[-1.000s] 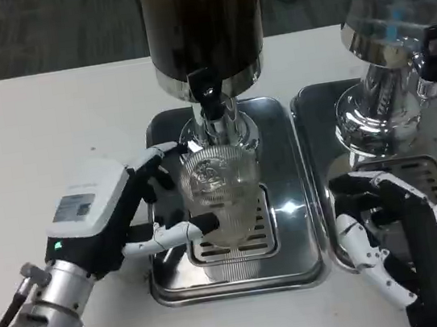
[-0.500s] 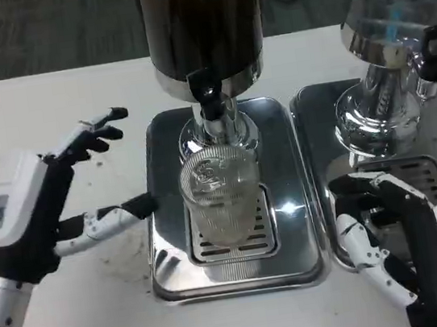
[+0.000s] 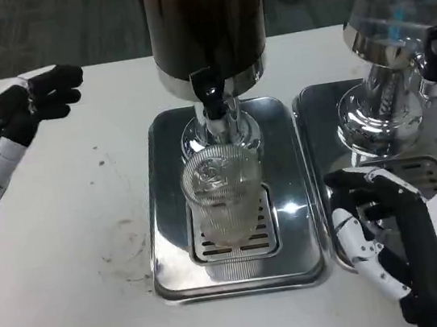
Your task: Grasp the cup under the faucet to collect the drink, then remove the cup.
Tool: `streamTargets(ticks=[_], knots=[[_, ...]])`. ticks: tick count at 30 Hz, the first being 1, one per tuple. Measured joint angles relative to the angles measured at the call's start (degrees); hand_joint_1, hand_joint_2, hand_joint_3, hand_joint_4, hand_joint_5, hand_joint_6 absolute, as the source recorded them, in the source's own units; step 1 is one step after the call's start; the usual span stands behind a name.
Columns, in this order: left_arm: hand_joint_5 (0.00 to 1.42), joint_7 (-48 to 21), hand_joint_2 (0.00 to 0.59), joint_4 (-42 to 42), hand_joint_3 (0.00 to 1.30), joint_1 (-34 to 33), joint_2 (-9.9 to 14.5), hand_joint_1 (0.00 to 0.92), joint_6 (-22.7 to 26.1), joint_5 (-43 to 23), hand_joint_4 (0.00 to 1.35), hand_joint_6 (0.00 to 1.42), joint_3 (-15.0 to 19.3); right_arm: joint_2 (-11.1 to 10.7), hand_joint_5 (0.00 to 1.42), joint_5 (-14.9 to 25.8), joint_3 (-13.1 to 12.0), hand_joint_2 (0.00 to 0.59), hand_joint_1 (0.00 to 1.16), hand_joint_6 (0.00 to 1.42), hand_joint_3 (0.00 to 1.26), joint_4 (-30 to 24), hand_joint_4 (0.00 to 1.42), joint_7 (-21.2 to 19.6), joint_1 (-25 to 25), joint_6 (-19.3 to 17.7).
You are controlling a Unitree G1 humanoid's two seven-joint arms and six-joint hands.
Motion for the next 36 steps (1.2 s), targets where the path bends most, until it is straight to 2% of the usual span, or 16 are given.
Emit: streamTargets(ticks=[3, 5, 7, 11, 12, 16, 22, 30, 34, 36], knots=[[0.18, -11.69, 0.061, -1.75, 0.28, -1.25, 0.00, 0.000, 9.08, -8.49, 0.17, 0.12, 1.53, 0.00, 0.43, 0.01, 0.00, 0.462, 0.30, 0.49, 0.47, 0.18, 0.38, 0.00, -0.46, 0.00], [0.16, -21.28, 0.065, -3.18, 0.25, -2.62, 0.13, 0.000, 17.72, -14.33, 0.15, 0.10, 2.74, 0.00, 0.43, 0.11, -0.01, 0.462, 0.31, 0.49, 0.47, 0.48, 0.38, 0.00, -1.00, 0.00], [0.15, -31.83, 0.063, -5.02, 0.24, -4.59, 0.46, 0.000, 28.82, -19.35, 0.12, 0.08, 4.18, 0.01, 0.43, 0.59, 0.01, 0.463, 0.31, 0.49, 0.47, 1.34, 0.38, 0.00, -1.65, -0.02], [0.15, -42.21, 0.063, -8.03, 0.23, -7.38, 0.74, 0.000, 42.16, -22.38, 0.12, 0.08, 6.68, 0.00, 0.43, 1.07, 0.07, 0.463, 0.31, 0.49, 0.47, 2.63, 0.39, 0.00, -2.41, -0.03], [0.15, -43.30, 0.063, -8.45, 0.23, -7.81, 0.73, 0.000, 43.97, -22.38, 0.12, 0.08, 7.28, 0.01, 0.43, 1.10, 0.07, 0.463, 0.31, 0.49, 0.47, 2.67, 0.39, -0.01, -2.54, -0.03], [0.14, -44.80, 0.062, -9.12, 0.24, -8.25, 0.22, 0.000, 48.88, -22.10, 0.12, 0.07, 10.17, 0.03, 0.43, 1.24, 0.08, 0.463, 0.31, 0.49, 0.47, 3.05, 0.39, -0.08, -2.66, -0.04], [0.14, -44.82, 0.061, -10.70, 0.24, -9.99, -1.18, 0.000, 50.23, -19.74, 0.12, 0.07, 12.93, 0.14, 0.43, 1.65, 0.18, 0.463, 0.31, 0.49, 0.47, 3.77, 0.39, -0.16, -2.65, -0.08], [0.14, -46.60, 0.065, -12.92, 0.23, -12.06, -2.76, 0.000, 54.50, -19.74, 0.12, 0.07, 14.31, 0.21, 0.43, 2.21, 0.26, 0.463, 0.31, 0.49, 0.47, 4.42, 0.39, -0.94, -2.64, -0.08], [0.15, -45.84, 0.063, -12.98, 0.23, -13.60, -4.43, 0.000, 54.50, -19.44, 0.13, 0.07, 15.29, 0.22, 0.43, 2.33, 0.33, 0.463, 0.31, 0.49, 0.47, 4.60, 0.39, -1.06, -2.66, -0.08], [0.15, -45.37, 0.068, -12.97, 0.24, -14.70, -6.00, 0.000, 54.50, -18.92, 0.14, 0.08, 15.32, 0.27, 0.43, 2.35, 0.49, 0.463, 0.31, 0.49, 0.47, 4.76, 0.39, -1.10, -2.69, -0.08]])
